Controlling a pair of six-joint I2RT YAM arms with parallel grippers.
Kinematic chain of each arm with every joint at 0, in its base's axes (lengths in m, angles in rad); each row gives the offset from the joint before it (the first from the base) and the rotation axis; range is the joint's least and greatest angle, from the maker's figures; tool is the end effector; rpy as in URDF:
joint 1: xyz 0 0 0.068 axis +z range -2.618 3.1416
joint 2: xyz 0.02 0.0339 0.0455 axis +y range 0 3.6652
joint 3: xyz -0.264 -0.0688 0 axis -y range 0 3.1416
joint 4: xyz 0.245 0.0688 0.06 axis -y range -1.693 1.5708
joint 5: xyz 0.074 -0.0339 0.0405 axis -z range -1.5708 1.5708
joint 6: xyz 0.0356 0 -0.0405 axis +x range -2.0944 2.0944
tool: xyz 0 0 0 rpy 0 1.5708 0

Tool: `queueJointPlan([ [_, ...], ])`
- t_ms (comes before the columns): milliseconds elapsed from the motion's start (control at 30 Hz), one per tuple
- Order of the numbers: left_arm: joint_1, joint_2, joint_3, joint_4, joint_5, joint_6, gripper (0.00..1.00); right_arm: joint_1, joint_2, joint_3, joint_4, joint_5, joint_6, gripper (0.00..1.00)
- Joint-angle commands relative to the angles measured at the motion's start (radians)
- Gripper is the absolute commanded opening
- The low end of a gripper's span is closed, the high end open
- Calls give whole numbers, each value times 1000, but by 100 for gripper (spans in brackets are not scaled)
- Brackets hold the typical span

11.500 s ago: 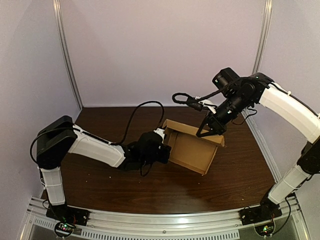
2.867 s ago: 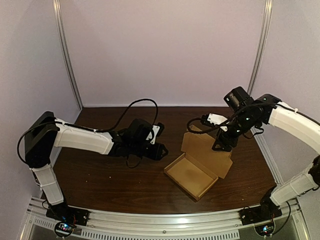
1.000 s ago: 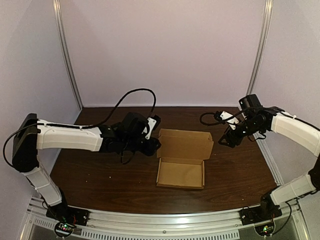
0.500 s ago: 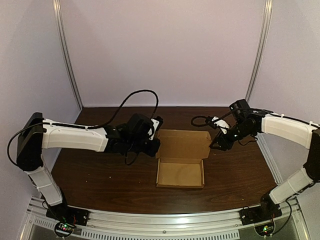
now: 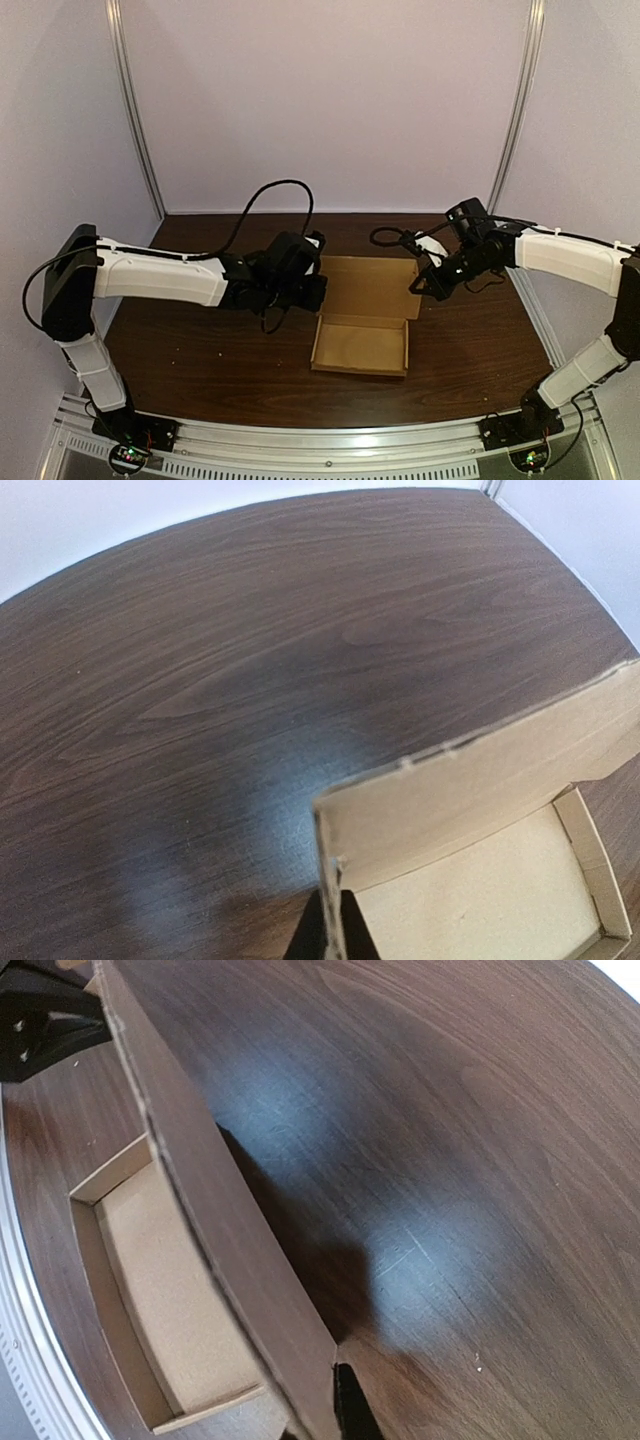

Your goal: Fold the paper box

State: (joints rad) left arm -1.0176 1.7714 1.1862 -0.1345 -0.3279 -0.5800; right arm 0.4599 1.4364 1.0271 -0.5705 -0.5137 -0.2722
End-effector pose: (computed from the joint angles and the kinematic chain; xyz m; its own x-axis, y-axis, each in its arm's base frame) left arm 0.2152 -0.3266 0.2159 -0.6614 0.0836 -0.7454 0.3776 0.8958 -0.2345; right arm 0.2537 0.1452 0.2455 -0.5468 -0.5322 -0.6464 -0.8087 0.5356 0.2432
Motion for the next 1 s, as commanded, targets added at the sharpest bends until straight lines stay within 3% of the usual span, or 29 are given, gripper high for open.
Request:
queueJointPlan([
  [0, -25, 30, 35, 13, -122, -110, 2, 20, 25, 27, 62, 116, 142, 0],
  [200, -51, 42, 54, 5, -216, -157, 2, 24, 6, 16, 76, 117, 243, 10],
  [300, -55, 31, 47, -3, -253, -154, 1, 14, -23, 35, -12, 87, 174, 18],
  [367, -56, 17, 38, 9, -270, -117, 1, -14, -62, 37, -60, 40, 133, 30],
  [500, -50, 7, 41, 54, -267, 87, 0, -56, -114, 89, -262, -61, -69, 46],
  [600, -12, 7, 55, 74, -164, 203, 0, -78, -133, 135, -470, -113, -301, 51],
  [667, 12, 8, 69, 67, -100, 264, 0, -102, -144, 148, -513, -79, -414, 51],
  [800, 54, 26, 109, 40, 79, 373, 0, -200, -139, 163, -468, -92, -524, 51],
  [967, 87, 62, 170, 20, 301, 489, 0, -251, -7, 210, -375, -97, -569, 49],
])
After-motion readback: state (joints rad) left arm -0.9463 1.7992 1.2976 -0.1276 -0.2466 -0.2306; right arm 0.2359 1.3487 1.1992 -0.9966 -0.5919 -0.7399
